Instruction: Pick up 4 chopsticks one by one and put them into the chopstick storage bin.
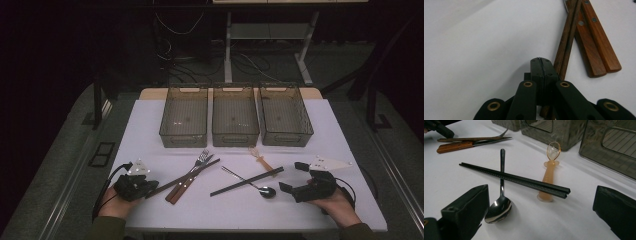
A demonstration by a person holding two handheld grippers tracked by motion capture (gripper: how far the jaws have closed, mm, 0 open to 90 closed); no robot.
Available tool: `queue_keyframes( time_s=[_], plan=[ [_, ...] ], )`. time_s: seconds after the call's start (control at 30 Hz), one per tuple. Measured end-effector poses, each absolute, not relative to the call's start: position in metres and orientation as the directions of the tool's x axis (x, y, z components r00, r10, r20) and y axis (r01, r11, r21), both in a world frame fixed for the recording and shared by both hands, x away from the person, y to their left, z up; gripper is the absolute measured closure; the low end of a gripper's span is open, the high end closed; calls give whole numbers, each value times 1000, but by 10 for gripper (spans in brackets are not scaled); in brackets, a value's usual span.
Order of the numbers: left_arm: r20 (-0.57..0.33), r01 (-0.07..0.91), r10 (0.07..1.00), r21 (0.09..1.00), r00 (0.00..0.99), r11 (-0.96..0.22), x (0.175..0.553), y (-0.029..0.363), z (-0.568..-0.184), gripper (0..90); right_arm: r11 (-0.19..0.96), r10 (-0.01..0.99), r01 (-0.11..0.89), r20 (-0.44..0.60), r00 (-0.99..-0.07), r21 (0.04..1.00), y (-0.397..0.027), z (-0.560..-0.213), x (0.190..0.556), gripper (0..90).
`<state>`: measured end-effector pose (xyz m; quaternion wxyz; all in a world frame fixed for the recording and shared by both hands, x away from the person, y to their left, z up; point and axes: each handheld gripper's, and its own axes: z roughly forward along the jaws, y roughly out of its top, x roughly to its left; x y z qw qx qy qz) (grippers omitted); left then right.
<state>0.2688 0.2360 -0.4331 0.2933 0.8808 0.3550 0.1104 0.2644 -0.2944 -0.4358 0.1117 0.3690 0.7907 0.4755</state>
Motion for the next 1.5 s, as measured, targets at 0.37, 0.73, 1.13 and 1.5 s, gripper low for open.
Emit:
queue_keyframes(
  time_s=[0.37,0.73,1.13,1.5],
  plan=[
    [-20,562,686,591,727,-578,263,235,-433,892,277,690,478,174,-703,834,-294,-436,264,9],
    [-47,544,695,662,717,-516,268,240,-429,796,281,688,474,169,-706,834,-294,-436,265,9],
    [-97,474,615,734,782,-487,290,215,-424,733,285,688,477,169,-706,831,-293,-437,265,9],
    [-116,467,576,721,809,-512,298,205,-429,761,286,687,478,170,-707,831,-293,-437,265,10]
  ],
)
